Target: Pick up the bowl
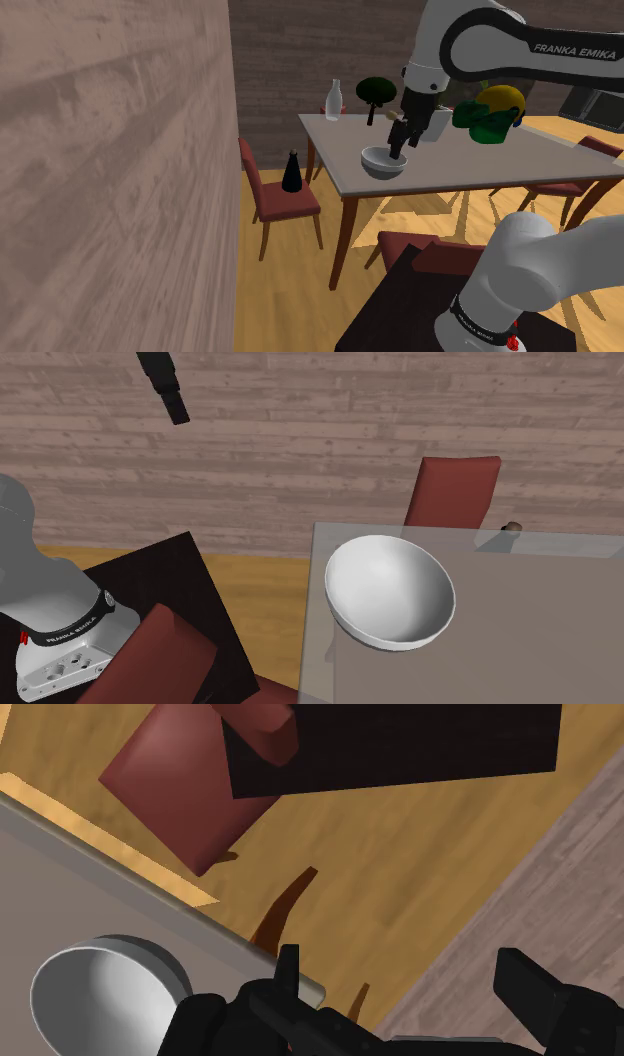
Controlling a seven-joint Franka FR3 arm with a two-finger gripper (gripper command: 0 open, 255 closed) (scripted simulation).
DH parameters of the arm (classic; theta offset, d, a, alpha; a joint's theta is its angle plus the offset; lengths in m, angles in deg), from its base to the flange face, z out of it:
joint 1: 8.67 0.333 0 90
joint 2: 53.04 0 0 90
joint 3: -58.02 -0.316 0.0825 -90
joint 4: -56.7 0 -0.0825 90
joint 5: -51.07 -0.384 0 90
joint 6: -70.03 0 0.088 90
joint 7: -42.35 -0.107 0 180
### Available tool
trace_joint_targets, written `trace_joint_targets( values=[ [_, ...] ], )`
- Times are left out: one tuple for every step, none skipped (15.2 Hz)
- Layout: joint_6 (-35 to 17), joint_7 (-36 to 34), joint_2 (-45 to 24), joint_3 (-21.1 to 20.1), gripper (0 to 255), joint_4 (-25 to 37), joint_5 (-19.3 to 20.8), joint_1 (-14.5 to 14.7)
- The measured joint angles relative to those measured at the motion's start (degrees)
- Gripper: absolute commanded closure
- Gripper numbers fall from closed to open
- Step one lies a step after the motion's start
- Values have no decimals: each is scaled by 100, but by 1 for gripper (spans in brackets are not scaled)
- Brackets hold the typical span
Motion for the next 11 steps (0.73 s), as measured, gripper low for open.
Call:
trace_joint_targets(
  values=[
    [0,0,0,0,0,0,0,0],
    [-77,56,-56,52,0,-21,41,-12],
    [-157,134,-131,119,0,-22,95,-28],
    [-236,228,-198,198,0,-30,157,-47],
    [-390,318,-331,285,0,-51,223,-64],
    [-539,417,-431,377,0,-94,291,-85],
    [-704,517,-593,474,0,-89,357,-102],
    [-869,627,-717,578,0,-120,427,-126],
    [-991,724,-853,664,0,-96,481,-142],
    [-1160,839,-993,774,0,-117,549,-167],
    [-1330,938,-1166,871,0,-101,601,-181]
  ],
)
